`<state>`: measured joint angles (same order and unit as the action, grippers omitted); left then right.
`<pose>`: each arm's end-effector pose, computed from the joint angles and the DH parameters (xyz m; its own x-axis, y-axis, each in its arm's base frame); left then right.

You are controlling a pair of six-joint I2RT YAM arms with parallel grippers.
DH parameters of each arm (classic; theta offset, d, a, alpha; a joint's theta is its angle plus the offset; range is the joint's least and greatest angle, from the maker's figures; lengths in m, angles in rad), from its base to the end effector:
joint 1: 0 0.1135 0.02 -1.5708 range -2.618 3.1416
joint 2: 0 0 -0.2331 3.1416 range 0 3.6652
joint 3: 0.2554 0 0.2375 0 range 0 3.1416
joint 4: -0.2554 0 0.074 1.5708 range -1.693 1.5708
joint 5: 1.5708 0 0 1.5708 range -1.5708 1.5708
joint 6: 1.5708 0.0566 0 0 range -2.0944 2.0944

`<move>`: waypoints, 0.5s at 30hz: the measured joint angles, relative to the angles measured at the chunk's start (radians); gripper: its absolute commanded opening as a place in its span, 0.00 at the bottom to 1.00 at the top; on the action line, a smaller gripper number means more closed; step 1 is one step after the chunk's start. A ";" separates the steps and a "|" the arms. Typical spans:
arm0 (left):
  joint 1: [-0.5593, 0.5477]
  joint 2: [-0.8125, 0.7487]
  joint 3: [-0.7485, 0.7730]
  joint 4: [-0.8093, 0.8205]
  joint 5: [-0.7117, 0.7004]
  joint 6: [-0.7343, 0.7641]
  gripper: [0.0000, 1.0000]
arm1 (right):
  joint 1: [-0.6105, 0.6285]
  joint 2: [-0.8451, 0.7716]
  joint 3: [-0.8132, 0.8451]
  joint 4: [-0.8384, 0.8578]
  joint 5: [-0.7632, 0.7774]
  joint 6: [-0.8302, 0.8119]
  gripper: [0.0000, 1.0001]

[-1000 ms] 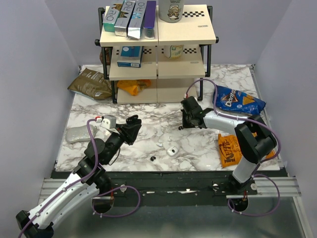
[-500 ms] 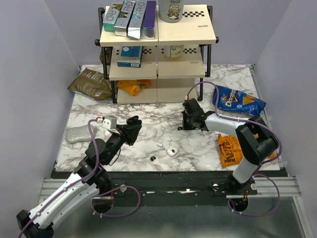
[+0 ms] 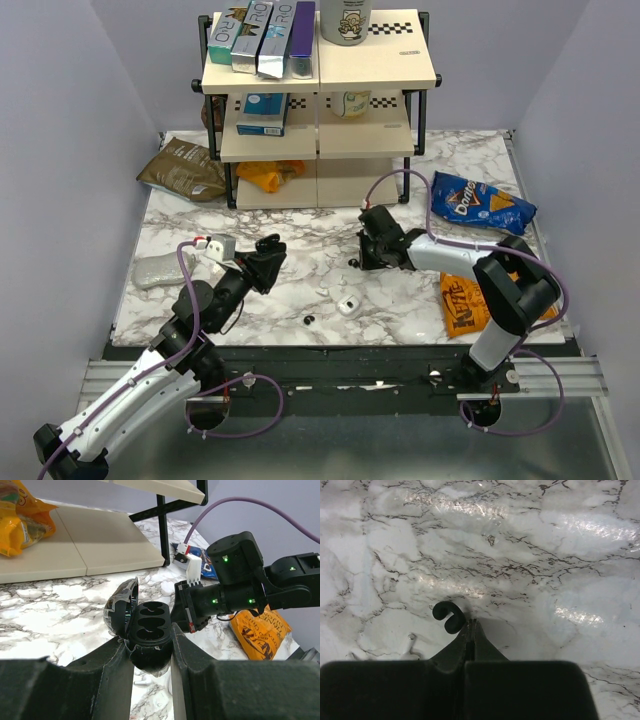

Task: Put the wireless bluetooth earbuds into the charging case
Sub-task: Pick up the earbud from the center of the board.

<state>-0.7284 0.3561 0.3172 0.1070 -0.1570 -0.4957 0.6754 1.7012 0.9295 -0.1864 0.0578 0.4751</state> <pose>0.1276 -0.1020 0.2546 -0.2127 -0.4398 -0.8725 0.5001 0.7181 -0.4839 0.2611 0.2050 0.1206 -0.8414 -0.0889 -0.5330 -0.2399 0.9453 0.2210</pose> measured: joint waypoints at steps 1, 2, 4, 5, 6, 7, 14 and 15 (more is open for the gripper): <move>0.000 0.000 0.000 0.000 0.000 0.000 0.00 | 0.003 -0.001 0.000 -0.002 0.000 0.003 0.01; 0.000 -0.001 0.000 0.000 0.000 0.000 0.00 | 0.005 -0.003 0.000 -0.006 0.002 0.007 0.01; 0.000 -0.002 0.000 0.000 0.000 0.000 0.00 | 0.006 -0.011 0.000 -0.024 0.010 0.017 0.01; 0.000 -0.002 0.000 0.000 0.000 0.000 0.00 | 0.006 -0.018 0.000 -0.033 0.020 0.021 0.04; 0.000 -0.002 0.000 0.000 0.000 0.000 0.00 | 0.006 -0.026 0.000 -0.044 0.032 0.023 0.06; 0.000 -0.002 0.000 0.000 0.000 0.000 0.00 | 0.006 -0.038 -0.001 -0.053 0.043 0.023 0.09; 0.000 -0.002 0.000 -0.001 0.000 0.000 0.00 | 0.002 -0.107 0.013 -0.103 0.104 -0.025 0.29; 0.000 -0.002 0.000 -0.001 0.000 0.000 0.00 | 0.001 -0.107 0.023 -0.105 0.104 -0.044 0.30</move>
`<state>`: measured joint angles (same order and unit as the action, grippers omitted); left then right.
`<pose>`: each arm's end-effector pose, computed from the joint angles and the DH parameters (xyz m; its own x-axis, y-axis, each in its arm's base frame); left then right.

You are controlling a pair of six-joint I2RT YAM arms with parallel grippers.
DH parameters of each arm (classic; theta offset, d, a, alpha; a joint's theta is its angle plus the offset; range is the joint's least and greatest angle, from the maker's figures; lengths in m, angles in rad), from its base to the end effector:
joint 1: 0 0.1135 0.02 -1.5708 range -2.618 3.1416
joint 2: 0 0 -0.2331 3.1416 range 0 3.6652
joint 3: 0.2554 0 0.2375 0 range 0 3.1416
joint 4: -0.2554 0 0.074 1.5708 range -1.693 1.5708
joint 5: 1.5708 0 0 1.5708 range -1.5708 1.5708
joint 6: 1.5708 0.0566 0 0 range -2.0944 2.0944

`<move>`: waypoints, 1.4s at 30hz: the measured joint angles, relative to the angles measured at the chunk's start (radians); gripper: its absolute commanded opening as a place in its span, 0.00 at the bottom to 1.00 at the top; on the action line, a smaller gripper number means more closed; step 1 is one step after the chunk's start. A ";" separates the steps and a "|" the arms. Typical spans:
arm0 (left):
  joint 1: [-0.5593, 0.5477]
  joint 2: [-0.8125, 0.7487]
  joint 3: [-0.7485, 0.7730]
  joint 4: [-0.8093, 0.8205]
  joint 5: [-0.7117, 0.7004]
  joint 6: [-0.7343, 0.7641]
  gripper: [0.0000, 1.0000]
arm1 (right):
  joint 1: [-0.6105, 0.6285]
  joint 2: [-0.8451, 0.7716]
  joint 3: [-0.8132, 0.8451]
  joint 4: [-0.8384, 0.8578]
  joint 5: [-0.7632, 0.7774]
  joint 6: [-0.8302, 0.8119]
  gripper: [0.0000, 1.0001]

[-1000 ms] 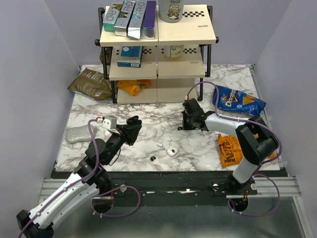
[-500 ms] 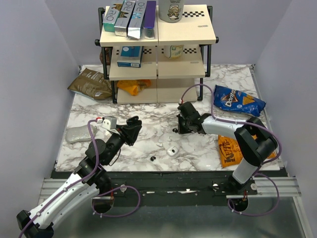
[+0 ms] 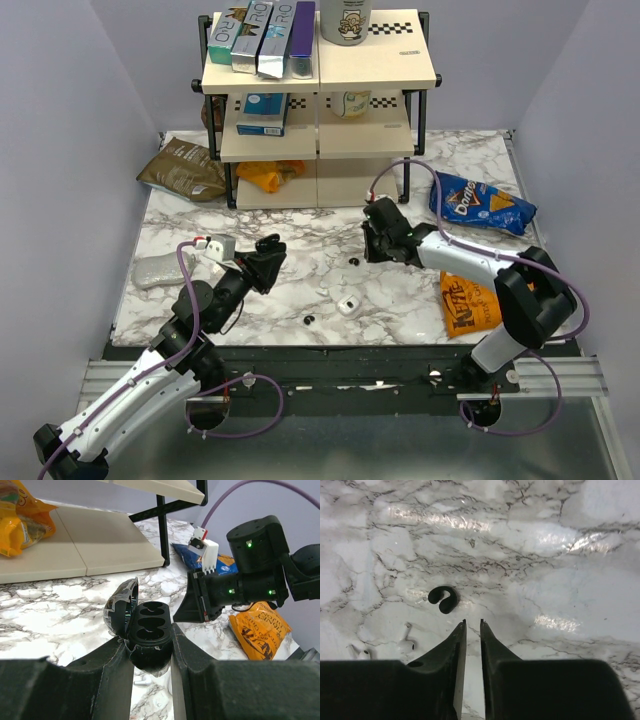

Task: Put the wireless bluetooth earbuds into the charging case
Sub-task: Pick up the earbud from the center of the board.

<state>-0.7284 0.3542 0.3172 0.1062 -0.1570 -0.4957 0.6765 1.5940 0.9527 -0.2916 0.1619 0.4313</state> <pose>0.1274 -0.1018 0.2548 -0.2120 -0.4405 -0.8724 0.5005 0.7178 -0.4840 0.2574 0.1950 0.1528 -0.7961 -0.1100 -0.5951 -0.2314 0.9640 0.1313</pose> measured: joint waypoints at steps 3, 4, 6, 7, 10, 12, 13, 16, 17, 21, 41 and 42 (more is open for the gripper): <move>0.000 0.000 0.000 0.000 0.000 0.000 0.00 | -0.001 0.014 0.059 -0.014 -0.011 -0.066 0.34; 0.000 0.000 0.000 0.000 0.000 0.000 0.00 | -0.001 0.025 0.082 -0.015 -0.019 -0.085 0.36; 0.000 0.000 0.000 0.000 0.000 0.000 0.00 | -0.002 0.050 0.125 -0.014 -0.037 -0.121 0.40; 0.000 0.000 0.000 0.000 0.000 0.000 0.00 | -0.002 0.061 0.139 -0.013 -0.046 -0.135 0.40; 0.000 0.000 0.000 0.000 0.000 0.000 0.00 | -0.002 0.098 0.165 -0.014 -0.073 -0.174 0.41; 0.000 0.000 0.000 0.000 0.000 0.001 0.00 | -0.002 0.125 0.172 -0.015 -0.084 -0.195 0.41; 0.000 0.000 0.000 0.000 0.000 0.001 0.00 | -0.002 0.136 0.174 -0.016 -0.090 -0.202 0.41; 0.000 0.000 0.000 -0.001 0.000 0.001 0.00 | -0.002 0.164 0.174 -0.021 -0.102 -0.222 0.41; 0.000 0.000 0.000 -0.001 0.000 0.001 0.00 | -0.002 0.172 0.174 -0.023 -0.105 -0.224 0.41; 0.000 0.000 0.000 -0.001 0.000 0.001 0.00 | -0.002 0.182 0.174 -0.025 -0.109 -0.231 0.41; 0.000 0.000 0.000 -0.003 0.001 0.001 0.00 | -0.002 0.182 0.143 -0.018 -0.110 -0.230 0.41; 0.000 0.000 0.000 -0.003 0.001 0.001 0.00 | -0.002 0.182 0.142 -0.017 -0.111 -0.230 0.41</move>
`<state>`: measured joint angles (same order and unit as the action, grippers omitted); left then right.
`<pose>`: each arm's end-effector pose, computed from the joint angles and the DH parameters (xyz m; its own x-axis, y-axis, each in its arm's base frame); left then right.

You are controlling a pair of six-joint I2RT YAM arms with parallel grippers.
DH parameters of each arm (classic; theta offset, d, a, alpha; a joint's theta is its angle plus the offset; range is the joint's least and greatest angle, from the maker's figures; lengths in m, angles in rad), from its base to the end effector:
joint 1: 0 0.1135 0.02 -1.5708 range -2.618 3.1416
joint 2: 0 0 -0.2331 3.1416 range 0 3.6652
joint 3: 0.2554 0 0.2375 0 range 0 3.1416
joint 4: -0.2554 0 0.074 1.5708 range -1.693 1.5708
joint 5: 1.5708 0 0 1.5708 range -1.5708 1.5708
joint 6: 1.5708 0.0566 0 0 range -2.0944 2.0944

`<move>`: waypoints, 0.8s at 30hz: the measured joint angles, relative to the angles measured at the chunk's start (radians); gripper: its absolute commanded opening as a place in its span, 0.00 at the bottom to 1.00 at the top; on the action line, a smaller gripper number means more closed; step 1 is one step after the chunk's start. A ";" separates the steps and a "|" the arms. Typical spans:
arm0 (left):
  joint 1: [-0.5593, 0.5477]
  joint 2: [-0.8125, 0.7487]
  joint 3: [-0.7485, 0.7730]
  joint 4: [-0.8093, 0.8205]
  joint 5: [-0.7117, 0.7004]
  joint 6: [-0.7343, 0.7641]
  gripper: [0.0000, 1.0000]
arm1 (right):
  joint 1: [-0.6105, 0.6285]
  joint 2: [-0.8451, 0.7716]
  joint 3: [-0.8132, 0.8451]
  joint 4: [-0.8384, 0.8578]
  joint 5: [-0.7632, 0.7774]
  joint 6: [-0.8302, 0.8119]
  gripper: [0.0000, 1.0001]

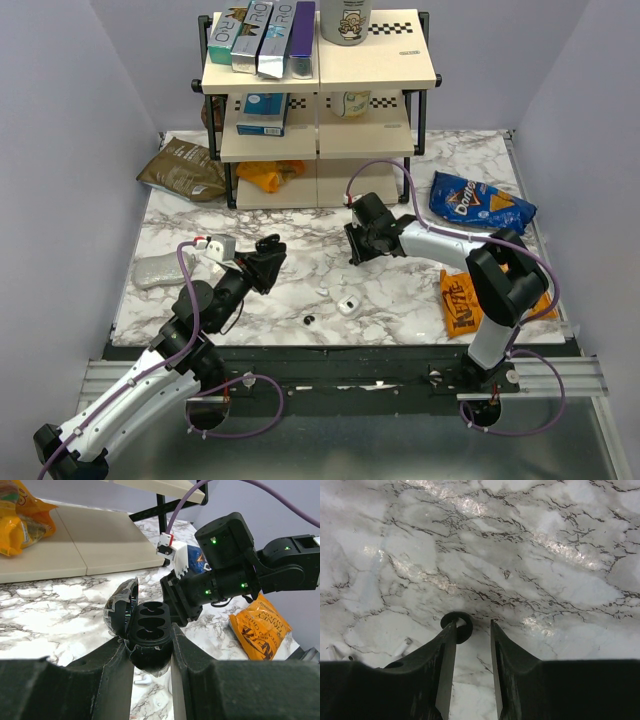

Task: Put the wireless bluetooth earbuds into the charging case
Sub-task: Pick up the earbud from the center of the board.

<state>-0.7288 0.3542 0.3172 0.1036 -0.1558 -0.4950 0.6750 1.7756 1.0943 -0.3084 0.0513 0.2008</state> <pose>0.1273 -0.1019 0.2545 -0.2140 -0.4380 -0.8731 0.5009 0.7182 -0.4831 0.2792 0.2198 0.1345 -0.7595 -0.3528 -0.5465 -0.4598 0.8854 0.0675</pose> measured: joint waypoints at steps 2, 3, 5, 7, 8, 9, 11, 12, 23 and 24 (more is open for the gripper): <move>0.000 0.000 0.000 0.000 0.000 0.000 0.00 | 0.000 0.000 -0.002 0.001 -0.003 0.000 0.41; 0.000 0.000 0.000 0.000 0.000 0.000 0.00 | 0.000 0.000 -0.002 0.001 -0.005 0.000 0.41; 0.000 0.000 0.000 0.000 0.000 0.000 0.00 | 0.000 0.000 -0.002 0.001 -0.011 0.000 0.41; 0.000 0.000 0.000 0.000 0.000 0.000 0.00 | 0.000 0.000 -0.003 0.001 -0.017 -0.001 0.41; 0.000 0.000 0.000 0.000 0.000 0.000 0.00 | 0.000 0.000 -0.004 0.001 -0.018 0.000 0.41; 0.000 0.000 0.000 0.000 0.002 0.000 0.00 | 0.000 0.000 -0.005 0.001 -0.020 0.000 0.41; 0.000 0.000 0.000 0.000 0.007 0.000 0.00 | 0.000 0.000 -0.008 0.002 -0.023 0.000 0.41; 0.000 0.000 0.000 0.000 0.009 0.000 0.00 | 0.000 0.000 -0.010 0.003 -0.024 0.000 0.41; 0.000 0.000 -0.002 0.001 0.012 -0.001 0.00 | 0.000 0.000 -0.020 0.028 -0.037 0.001 0.31; 0.000 0.000 -0.004 0.001 0.012 -0.001 0.00 | 0.001 0.000 -0.021 0.029 -0.038 0.001 0.30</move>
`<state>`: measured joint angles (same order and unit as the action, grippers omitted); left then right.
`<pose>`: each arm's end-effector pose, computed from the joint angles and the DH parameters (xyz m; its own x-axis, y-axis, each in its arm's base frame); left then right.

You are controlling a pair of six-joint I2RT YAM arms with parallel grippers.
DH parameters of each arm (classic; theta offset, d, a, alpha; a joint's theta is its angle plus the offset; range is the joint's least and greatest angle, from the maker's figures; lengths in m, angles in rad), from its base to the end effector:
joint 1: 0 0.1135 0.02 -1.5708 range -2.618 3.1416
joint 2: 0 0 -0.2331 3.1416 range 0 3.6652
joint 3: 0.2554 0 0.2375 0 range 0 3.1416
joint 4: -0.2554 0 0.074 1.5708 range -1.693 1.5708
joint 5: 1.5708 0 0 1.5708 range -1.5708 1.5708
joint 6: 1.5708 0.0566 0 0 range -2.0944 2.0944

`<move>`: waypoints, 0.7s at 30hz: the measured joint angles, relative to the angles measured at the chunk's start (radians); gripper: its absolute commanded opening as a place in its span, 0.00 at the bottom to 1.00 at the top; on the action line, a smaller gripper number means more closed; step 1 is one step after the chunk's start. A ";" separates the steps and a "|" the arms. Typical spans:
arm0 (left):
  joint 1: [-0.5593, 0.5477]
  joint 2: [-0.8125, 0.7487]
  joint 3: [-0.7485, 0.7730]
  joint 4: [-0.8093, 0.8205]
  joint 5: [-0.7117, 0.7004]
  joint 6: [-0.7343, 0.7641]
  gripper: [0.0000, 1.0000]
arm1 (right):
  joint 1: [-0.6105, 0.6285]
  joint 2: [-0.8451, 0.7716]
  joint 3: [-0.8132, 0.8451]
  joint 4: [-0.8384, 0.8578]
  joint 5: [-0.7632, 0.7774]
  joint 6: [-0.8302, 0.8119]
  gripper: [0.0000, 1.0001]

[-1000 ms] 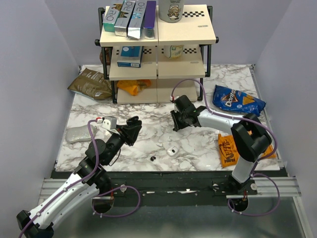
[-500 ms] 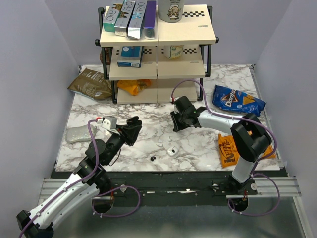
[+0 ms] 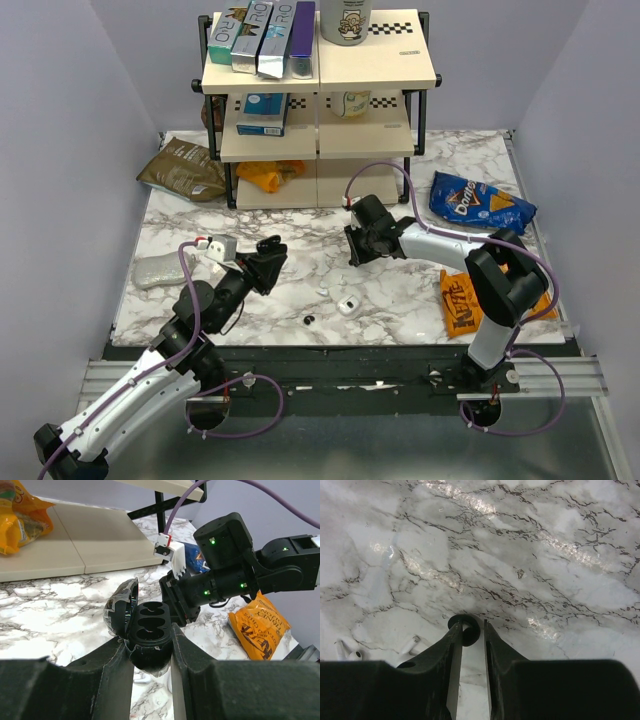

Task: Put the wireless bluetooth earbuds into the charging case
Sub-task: Pick up the earbud from the center of the board.

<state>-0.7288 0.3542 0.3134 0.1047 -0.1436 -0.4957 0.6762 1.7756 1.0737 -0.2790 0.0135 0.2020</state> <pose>0.1271 -0.1026 0.2532 -0.2209 -0.4338 -0.8735 0.5087 0.7129 -0.4827 0.2768 0.2211 0.1306 -0.7593 -0.3521 -0.5472 -0.4773 0.8730 0.1006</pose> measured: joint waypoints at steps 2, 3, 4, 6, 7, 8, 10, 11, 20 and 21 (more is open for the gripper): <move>0.000 0.000 -0.004 0.000 0.000 0.000 0.00 | 0.005 0.000 -0.002 0.002 -0.007 0.000 0.30; 0.000 0.000 -0.005 0.000 0.000 -0.001 0.00 | 0.005 0.000 -0.002 0.002 -0.009 0.000 0.31; 0.000 0.000 -0.007 0.000 0.000 -0.002 0.00 | 0.006 0.000 -0.002 0.003 -0.010 0.000 0.31; 0.000 0.000 -0.008 -0.001 0.001 -0.003 0.00 | 0.008 0.000 -0.005 0.006 -0.013 0.002 0.32; 0.000 0.000 -0.008 0.000 0.001 -0.003 0.00 | 0.008 0.000 -0.007 0.008 -0.013 0.003 0.32; 0.000 0.000 -0.008 0.000 0.001 -0.004 0.00 | 0.010 0.000 -0.010 0.012 -0.013 0.005 0.33; 0.000 0.000 -0.008 0.000 0.002 -0.004 0.00 | 0.011 0.000 -0.015 0.018 -0.016 0.007 0.33; -0.001 0.000 -0.008 0.000 0.002 -0.004 0.00 | 0.011 -0.001 -0.018 0.021 -0.018 0.007 0.33; -0.006 0.000 -0.008 0.001 0.005 -0.008 0.00 | 0.012 -0.005 -0.029 0.039 -0.029 0.016 0.20; -0.006 0.000 -0.008 0.001 0.005 -0.008 0.00 | 0.012 -0.005 -0.029 0.040 -0.030 0.016 0.17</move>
<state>-0.7353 0.3546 0.3054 0.1055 -0.1387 -0.5034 0.6884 1.7706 1.0447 -0.2390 -0.0162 0.2180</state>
